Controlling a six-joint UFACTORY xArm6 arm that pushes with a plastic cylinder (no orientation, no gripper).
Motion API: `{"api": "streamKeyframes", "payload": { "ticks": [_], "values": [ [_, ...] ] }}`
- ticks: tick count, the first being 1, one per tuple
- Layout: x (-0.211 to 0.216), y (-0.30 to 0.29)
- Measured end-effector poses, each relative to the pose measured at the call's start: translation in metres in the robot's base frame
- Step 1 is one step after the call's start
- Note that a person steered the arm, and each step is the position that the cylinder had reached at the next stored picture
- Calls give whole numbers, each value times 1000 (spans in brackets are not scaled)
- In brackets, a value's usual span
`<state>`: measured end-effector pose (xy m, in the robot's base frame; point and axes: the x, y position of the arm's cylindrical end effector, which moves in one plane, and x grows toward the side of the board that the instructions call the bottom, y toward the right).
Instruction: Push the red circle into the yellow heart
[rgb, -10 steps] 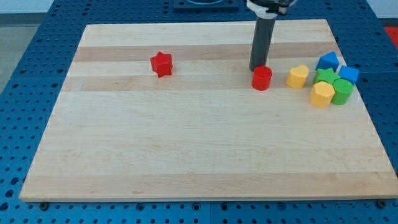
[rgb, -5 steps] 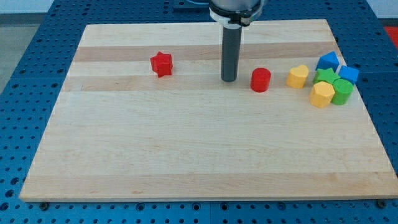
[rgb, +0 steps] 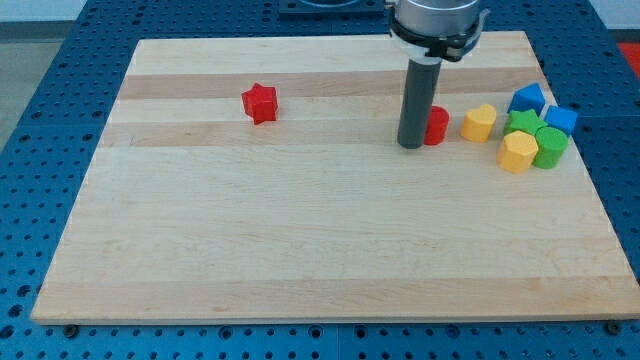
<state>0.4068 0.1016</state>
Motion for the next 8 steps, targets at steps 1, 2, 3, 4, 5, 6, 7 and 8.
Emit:
{"api": "streamKeyframes", "payload": {
  "ticks": [1,2,3,4,5,6,7,8],
  "values": [
    [0,17],
    [0,34],
    [0,45],
    [0,39],
    [-2,20],
    [-10,-7],
    [-23,-18],
    [-33,-6]
  ]
}}
